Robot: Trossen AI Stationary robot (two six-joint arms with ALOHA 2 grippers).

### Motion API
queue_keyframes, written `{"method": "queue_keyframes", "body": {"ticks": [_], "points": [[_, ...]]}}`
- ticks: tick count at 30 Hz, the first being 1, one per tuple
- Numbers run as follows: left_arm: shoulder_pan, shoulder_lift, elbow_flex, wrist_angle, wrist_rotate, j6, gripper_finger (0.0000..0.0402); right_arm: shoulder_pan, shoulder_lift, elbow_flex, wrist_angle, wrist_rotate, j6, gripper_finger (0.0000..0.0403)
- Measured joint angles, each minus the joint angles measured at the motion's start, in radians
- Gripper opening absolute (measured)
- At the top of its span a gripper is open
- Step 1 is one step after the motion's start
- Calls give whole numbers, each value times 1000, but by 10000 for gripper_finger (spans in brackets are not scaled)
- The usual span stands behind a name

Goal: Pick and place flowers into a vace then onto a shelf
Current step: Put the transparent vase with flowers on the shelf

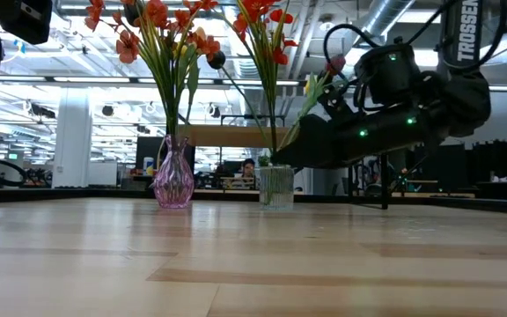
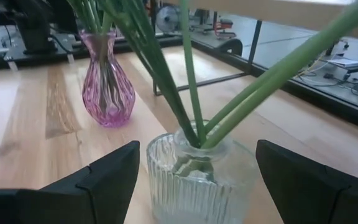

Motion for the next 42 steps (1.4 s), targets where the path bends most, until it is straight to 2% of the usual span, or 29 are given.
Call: {"method": "queue_keyframes", "body": {"ticks": [5,27,42], "points": [[0,0,0,0,0,0,178,-4,0,40,-69,1,-3,311],[0,0,0,-1,0,-9,178,-43,0,47,-68,-1,0,311],[0,0,0,-1,0,-9,178,-55,0,72,-100,-48,-1,311]]}}
